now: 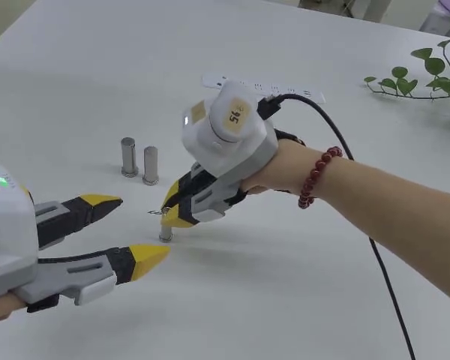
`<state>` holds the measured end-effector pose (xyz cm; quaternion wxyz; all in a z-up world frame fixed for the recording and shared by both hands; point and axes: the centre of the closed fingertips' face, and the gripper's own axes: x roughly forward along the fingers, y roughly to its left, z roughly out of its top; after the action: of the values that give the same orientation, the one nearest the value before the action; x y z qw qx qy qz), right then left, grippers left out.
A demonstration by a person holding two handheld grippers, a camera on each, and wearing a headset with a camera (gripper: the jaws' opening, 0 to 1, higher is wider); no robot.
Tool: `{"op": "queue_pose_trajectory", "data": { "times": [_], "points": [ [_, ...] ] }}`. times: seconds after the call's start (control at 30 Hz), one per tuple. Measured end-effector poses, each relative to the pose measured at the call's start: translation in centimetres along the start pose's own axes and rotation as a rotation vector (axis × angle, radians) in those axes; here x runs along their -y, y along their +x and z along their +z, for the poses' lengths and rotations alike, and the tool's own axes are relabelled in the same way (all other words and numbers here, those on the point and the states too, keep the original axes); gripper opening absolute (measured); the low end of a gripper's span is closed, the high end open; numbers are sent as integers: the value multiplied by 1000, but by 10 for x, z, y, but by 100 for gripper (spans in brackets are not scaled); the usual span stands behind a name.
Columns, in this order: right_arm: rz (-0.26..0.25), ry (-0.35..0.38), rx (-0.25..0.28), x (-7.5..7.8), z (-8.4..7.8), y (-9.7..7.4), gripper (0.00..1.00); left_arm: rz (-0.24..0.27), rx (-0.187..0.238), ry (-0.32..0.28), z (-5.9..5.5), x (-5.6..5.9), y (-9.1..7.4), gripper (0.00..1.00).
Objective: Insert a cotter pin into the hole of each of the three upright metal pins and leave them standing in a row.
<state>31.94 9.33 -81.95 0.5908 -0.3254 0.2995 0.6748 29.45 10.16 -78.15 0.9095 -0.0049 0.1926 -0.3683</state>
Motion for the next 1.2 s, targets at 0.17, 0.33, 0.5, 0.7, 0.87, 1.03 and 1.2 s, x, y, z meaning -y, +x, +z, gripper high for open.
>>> {"op": "queue_pose_trajectory", "data": {
  "times": [0.17, 0.33, 0.5, 0.7, 0.87, 1.03, 1.2],
  "points": [
    [0, 10, 3, 0, 1, 1, 11, 0, 0, 1, 0, 0, 0, 54],
    [15, 6, 1, -1, 0, 2, 12, 0, 0, 0, 1, 0, -1, 54],
    [28, 22, 9, -4, 0, 4, 16, 0, -6, 0, -1, -1, -2, 54],
    [26, 42, 21, -2, 1, 3, 18, 0, -4, 2, 1, -1, -2, 54],
    [16, 70, 37, 0, 3, 0, 21, 1, -2, 5, 2, 0, -3, 56],
    [2, 123, 54, 1, 5, -6, 25, 3, 4, 5, 4, 0, -4, 58],
    [-20, 161, 55, 4, 6, -11, 28, -4, 5, 2, 5, 2, -4, 61]
  ]
}}
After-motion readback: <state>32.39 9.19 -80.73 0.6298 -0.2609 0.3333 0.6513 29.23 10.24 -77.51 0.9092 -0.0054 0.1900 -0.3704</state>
